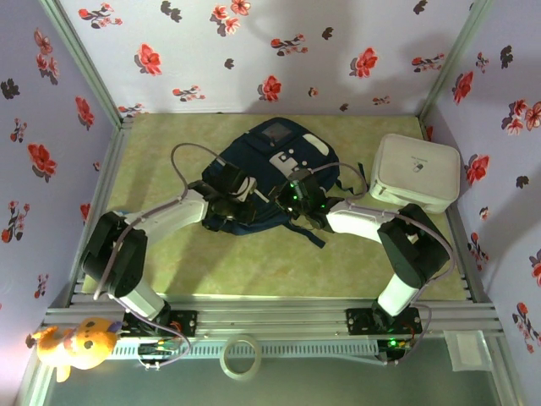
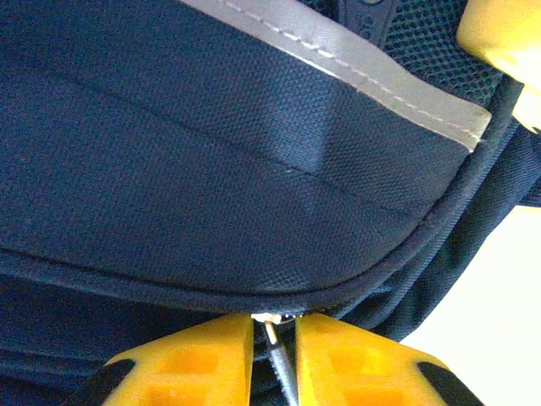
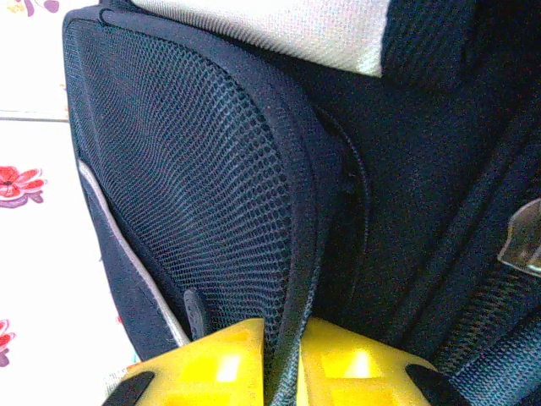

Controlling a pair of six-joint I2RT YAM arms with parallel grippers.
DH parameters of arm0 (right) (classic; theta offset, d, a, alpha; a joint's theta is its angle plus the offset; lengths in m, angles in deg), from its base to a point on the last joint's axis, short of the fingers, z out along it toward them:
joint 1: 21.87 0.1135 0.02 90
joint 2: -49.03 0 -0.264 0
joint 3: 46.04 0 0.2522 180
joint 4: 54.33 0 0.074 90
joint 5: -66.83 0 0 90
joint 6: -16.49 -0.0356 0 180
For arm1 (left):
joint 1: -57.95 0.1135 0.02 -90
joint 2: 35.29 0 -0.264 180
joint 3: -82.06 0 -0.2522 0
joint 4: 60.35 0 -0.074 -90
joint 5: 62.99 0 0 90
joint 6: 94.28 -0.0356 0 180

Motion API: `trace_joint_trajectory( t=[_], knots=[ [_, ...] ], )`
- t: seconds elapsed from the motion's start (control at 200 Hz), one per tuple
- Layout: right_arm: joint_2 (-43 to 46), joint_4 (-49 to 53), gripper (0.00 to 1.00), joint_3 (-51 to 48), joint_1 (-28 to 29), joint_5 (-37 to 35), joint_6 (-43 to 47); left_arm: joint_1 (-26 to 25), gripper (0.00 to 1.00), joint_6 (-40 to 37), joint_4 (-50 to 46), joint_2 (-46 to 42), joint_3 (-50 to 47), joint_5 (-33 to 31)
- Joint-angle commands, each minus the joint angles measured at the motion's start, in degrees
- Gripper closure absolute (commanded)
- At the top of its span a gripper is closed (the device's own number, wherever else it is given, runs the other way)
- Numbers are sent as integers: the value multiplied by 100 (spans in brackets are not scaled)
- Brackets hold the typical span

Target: Pack the student bag

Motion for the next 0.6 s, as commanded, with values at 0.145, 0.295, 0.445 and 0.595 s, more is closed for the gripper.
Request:
trace_joint_trajectory(
  t=[0.145,0.295,0.445,0.595],
  knots=[
    [91,-47,86,26,-26,-163,64,-59,95,15,-373,73,239,-585],
    [282,328,88,12,-110,-444,384,21,100,-20,-424,-227,153,-986],
    [514,819,90,12,-333,-664,743,360,100,54,-382,-572,-76,-1274],
    [621,1049,91,8,-539,-728,962,698,100,146,-331,-745,-188,-1266]
  ],
)
